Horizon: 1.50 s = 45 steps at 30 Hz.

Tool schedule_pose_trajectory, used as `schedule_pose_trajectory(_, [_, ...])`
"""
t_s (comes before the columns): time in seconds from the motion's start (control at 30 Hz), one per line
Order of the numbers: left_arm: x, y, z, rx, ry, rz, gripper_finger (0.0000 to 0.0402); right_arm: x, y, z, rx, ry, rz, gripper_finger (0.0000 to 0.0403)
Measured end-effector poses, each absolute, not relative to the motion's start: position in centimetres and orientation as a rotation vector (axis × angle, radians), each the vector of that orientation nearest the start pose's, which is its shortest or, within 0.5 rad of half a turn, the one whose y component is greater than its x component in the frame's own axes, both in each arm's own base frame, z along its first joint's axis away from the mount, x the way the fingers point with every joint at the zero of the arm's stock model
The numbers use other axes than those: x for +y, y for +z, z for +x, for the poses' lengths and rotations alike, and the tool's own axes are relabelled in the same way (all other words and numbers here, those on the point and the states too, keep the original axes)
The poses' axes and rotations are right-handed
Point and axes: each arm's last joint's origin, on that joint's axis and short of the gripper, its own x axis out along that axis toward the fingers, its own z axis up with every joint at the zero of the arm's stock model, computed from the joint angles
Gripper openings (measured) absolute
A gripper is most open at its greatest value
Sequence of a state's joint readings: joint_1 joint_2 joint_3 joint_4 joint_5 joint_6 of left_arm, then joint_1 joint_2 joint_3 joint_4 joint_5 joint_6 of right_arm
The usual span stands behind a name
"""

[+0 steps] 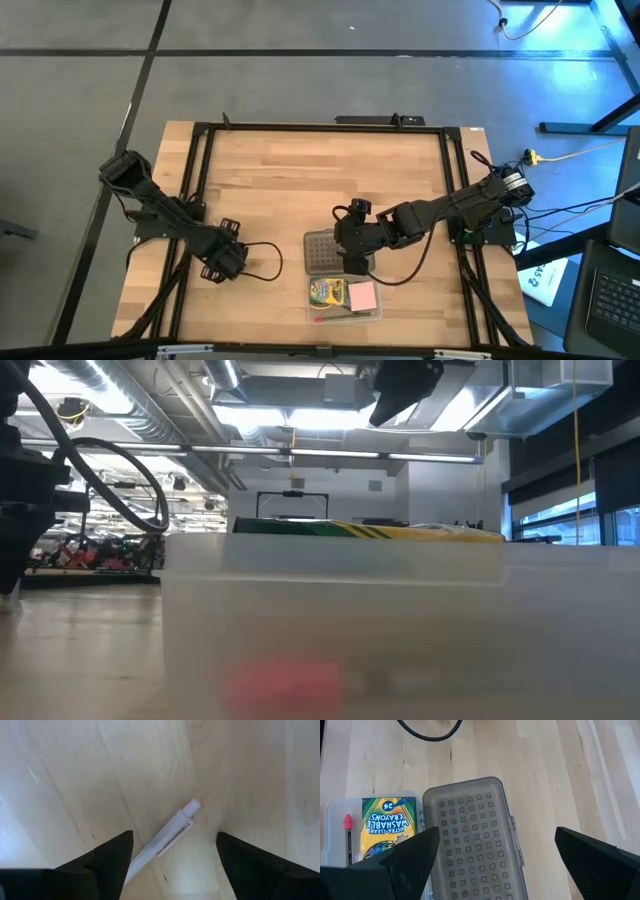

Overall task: Pack school essentials
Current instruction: Put the pink pen into the supply box

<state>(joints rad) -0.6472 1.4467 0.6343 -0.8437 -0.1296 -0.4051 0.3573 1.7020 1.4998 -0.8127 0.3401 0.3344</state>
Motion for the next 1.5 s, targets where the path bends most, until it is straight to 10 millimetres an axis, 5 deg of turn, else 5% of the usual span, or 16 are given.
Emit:
schedule_pose_trajectory(0.9, [-10.0, 13.1, 16.5, 1.573, -0.110, 0.307, 0.0185, 11.6, 29.4, 33.8, 0.937, -0.145, -0.034, 0.0397])
schedule_pose_trajectory(1.5, [-10.5, 13.0, 16.6, 1.546, -0.177, 0.336, 0.0066, 11.6, 29.4, 33.8, 0.936, -0.145, -0.033, 0.0397])
